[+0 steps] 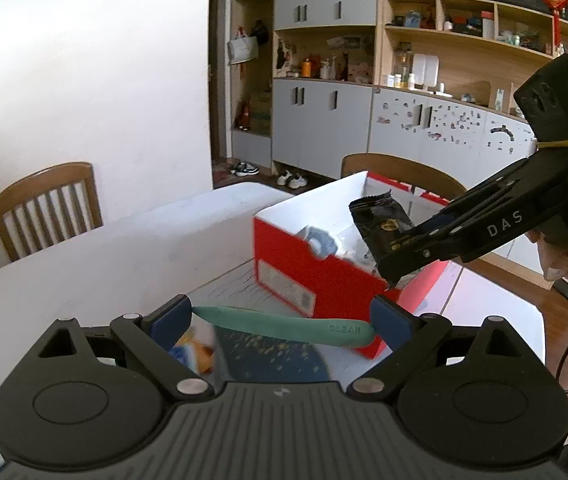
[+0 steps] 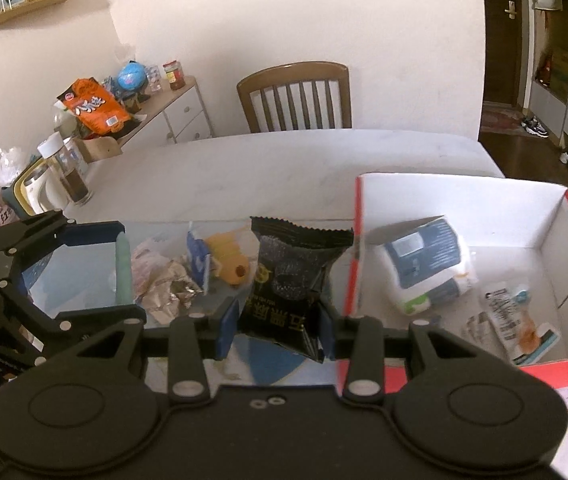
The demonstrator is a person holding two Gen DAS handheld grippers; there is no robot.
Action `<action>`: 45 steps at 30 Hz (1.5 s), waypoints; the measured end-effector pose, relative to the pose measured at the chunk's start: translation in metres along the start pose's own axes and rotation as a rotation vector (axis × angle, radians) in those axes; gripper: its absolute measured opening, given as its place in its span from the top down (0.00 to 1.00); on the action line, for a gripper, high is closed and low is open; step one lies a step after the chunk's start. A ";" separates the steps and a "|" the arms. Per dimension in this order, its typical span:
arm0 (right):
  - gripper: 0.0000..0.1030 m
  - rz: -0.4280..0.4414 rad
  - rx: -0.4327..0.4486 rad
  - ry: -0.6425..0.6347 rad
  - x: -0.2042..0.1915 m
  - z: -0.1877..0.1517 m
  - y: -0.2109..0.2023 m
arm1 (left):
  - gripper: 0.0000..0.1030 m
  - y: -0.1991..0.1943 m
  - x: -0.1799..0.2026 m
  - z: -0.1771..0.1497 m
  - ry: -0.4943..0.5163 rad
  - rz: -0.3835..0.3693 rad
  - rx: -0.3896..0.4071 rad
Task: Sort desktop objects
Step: 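Lower the black snack bag into the red shoebox with the right gripper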
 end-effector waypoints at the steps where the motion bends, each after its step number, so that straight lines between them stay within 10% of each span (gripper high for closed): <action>1: 0.61 -0.001 0.003 0.002 0.005 0.002 -0.002 | 0.06 0.003 0.004 0.003 0.005 -0.003 0.002; 24: 0.61 -0.132 -0.024 0.095 0.139 -0.004 -0.012 | 0.06 0.116 0.085 0.058 0.128 -0.136 -0.024; 45: 0.61 -0.201 -0.214 0.021 0.199 -0.031 0.031 | 0.06 0.227 0.109 0.050 0.216 -0.201 -0.216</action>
Point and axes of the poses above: each gripper's, at about its wrist camera, not at the fingertips, and y roughly the way its jaws point, x to its right, z to its top, the point moved 10 cm from there along y, roughly the way its jaws point, and after that the axes turned 1 degree about x, right-handed, at the moved point
